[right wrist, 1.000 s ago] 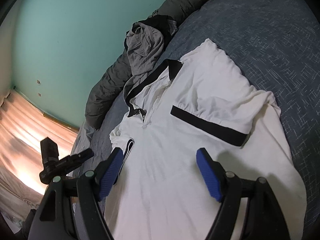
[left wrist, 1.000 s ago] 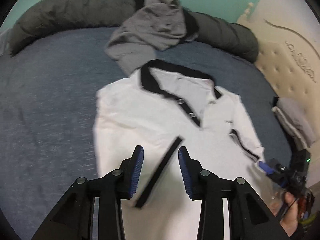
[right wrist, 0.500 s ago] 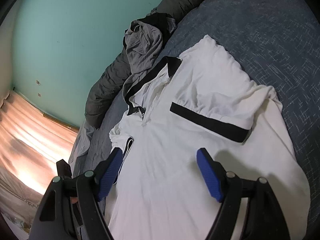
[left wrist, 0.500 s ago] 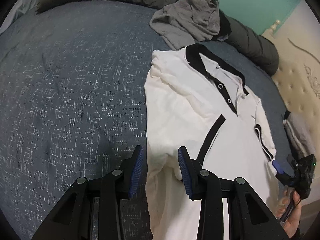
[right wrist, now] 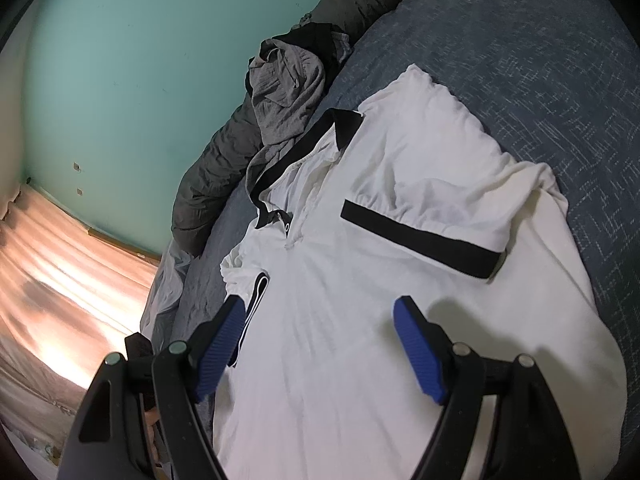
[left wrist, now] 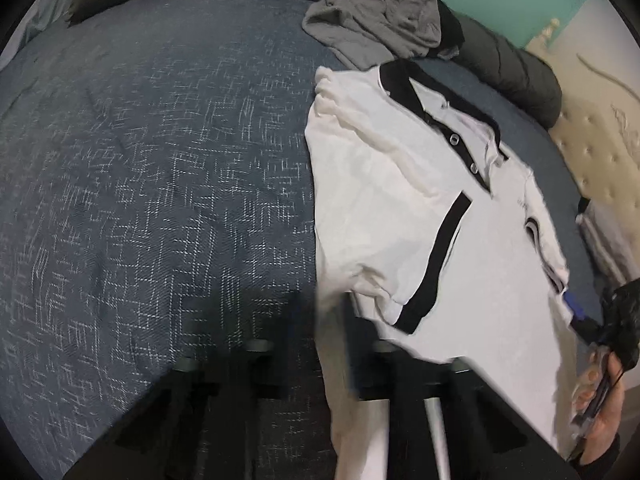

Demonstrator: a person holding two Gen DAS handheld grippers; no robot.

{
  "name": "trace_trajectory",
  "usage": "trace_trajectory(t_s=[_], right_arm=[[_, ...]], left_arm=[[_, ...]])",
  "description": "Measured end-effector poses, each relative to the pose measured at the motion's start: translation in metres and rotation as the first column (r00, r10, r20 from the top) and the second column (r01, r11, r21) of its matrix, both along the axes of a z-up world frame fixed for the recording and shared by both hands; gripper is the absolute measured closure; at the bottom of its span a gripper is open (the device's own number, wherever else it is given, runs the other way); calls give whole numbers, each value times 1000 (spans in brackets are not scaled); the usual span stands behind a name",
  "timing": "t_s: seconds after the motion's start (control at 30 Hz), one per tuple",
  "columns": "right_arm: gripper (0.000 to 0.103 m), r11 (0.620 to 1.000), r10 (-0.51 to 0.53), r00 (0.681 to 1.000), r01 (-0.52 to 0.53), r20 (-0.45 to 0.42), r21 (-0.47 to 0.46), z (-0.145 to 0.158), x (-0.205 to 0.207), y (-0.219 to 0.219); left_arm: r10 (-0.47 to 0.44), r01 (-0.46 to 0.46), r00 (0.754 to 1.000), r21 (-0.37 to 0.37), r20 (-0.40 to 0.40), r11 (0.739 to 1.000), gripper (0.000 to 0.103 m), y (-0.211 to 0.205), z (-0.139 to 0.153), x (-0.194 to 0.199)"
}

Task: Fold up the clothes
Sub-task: 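Open the left tool and lift it off the folded sleeve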

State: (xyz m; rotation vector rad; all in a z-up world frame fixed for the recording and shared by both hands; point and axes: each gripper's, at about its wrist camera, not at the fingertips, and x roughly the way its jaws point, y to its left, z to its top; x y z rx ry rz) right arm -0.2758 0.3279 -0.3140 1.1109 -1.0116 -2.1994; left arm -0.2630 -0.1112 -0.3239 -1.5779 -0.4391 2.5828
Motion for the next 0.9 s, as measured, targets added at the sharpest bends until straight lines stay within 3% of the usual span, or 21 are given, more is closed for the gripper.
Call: trace_trajectory(t_s=[0.2, 0.43, 0.67, 0.9], right_arm=[[25, 1000, -2, 1000, 2, 5, -2, -1, 1, 0], [25, 1000, 3, 1000, -3, 4, 1, 0, 2, -2], [25, 1000, 3, 1000, -3, 7, 0, -1, 2, -1], [25, 1000, 6, 1000, -6, 8, 7, -2, 2, -4]], left_arm=[[-9, 7, 999, -80, -32, 997, 98, -7, 11, -2], [2, -2, 1000, -131, 1, 991, 98, -13, 4, -7], [-50, 55, 998, -199, 26, 978, 95, 4, -5, -6], [20, -27, 998, -111, -65, 993, 92, -8, 24, 14]])
